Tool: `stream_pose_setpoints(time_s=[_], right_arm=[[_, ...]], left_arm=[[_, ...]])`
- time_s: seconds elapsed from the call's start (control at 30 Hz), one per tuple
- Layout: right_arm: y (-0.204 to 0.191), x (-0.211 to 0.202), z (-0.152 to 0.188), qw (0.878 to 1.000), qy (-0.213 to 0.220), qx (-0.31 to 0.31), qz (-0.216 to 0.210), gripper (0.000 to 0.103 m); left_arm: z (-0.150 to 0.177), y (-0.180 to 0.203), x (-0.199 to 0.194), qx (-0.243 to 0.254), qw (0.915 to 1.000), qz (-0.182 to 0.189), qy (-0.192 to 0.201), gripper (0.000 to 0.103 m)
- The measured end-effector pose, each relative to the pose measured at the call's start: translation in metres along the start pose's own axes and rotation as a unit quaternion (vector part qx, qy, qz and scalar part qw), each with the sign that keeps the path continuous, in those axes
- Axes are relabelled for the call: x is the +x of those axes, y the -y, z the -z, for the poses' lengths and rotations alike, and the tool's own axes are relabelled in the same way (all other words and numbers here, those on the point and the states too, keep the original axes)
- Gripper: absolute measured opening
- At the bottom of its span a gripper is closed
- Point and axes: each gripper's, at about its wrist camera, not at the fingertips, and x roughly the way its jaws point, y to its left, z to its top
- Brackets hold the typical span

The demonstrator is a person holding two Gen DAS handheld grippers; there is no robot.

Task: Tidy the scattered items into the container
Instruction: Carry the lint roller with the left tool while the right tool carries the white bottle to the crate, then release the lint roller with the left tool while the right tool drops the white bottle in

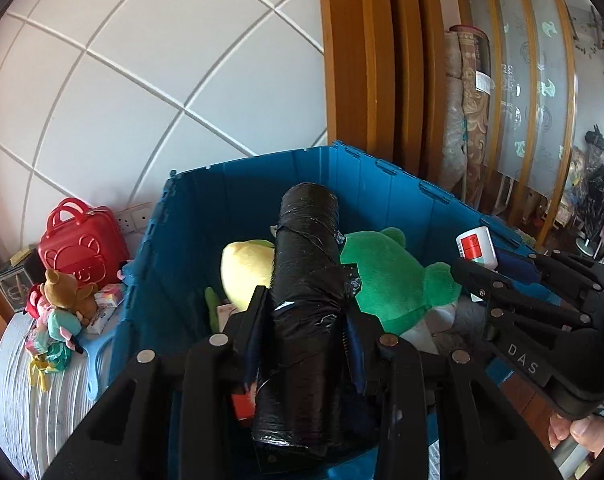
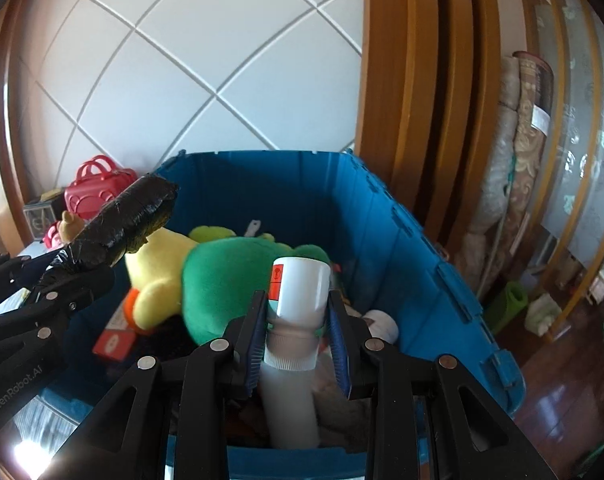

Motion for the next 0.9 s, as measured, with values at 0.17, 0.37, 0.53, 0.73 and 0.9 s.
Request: stream_pose_setpoints(time_s=[0.17, 0.37, 0.53, 0.73, 0.9], right_arm=[[0.031, 0.019, 0.01, 0.999, -0.031, 0.01, 0.012, 0.028], [0.036, 0.041, 0.02, 0.998, -0.057, 0.006, 0.002, 0.028], [0.035, 0.047, 0.024, 0.998, -0.067, 0.002, -0.003, 0.028], [0.037, 0.049, 0.025, 0.997, -0.072, 0.002, -0.003, 0.029], [0.037, 0.045, 0.026, 0.998, -0.068, 0.004, 0.002, 0.056]], left_arm=[[0.0, 0.025, 0.023, 0.012, 0.9992, 0.001, -0.038, 0.034], [0.009, 0.022, 0.035, 0.0, 0.9978, -0.021, -0.063, 0.035], [0.011, 0.019, 0.034, -0.004, 0.9975, -0.033, -0.062, 0.041], [0.014, 0.017, 0.028, -0.006, 0.9977, -0.039, -0.054, 0.061], [0.015, 0.013, 0.019, -0.011, 0.9978, -0.044, -0.048, 0.068]])
